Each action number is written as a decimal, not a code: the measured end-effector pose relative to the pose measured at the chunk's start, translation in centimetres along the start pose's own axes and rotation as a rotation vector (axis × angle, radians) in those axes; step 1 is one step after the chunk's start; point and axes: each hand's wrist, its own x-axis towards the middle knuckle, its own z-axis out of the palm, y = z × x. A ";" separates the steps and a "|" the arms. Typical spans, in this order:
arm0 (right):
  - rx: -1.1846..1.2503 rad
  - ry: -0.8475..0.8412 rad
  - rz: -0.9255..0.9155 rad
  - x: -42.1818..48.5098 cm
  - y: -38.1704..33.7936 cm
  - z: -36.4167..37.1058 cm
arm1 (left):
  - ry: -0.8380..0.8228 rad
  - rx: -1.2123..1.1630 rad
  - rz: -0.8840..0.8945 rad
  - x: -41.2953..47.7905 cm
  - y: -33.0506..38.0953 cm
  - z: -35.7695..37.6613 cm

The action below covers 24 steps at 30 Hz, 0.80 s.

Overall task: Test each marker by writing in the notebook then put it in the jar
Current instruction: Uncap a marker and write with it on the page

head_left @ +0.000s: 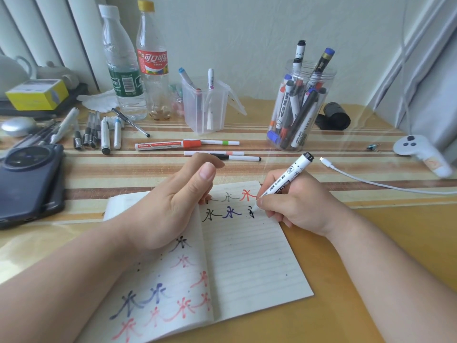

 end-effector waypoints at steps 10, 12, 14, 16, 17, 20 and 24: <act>0.166 0.062 0.049 0.3 0.3 -0.2 | -0.030 0.048 0.012 -0.3 0.7 -0.2; 0.063 0.071 0.042 0.4 0.3 -0.1 | -0.042 0.049 0.013 -0.3 0.8 -0.3; -0.003 0.066 0.032 0.4 0.2 0.0 | -0.071 0.057 0.016 -0.2 0.9 -0.5; -0.012 0.060 0.031 0.3 0.1 0.0 | -0.112 0.079 0.017 0.0 0.9 -0.7; -0.001 0.048 0.033 0.2 0.1 0.0 | -0.125 0.089 0.012 0.0 0.9 -0.7; 0.032 0.024 0.040 0.1 0.0 0.0 | -0.143 0.119 -0.002 0.1 1.0 -0.8; -0.025 0.021 0.038 0.3 0.1 -0.2 | -0.127 0.129 -0.030 0.2 1.0 -0.9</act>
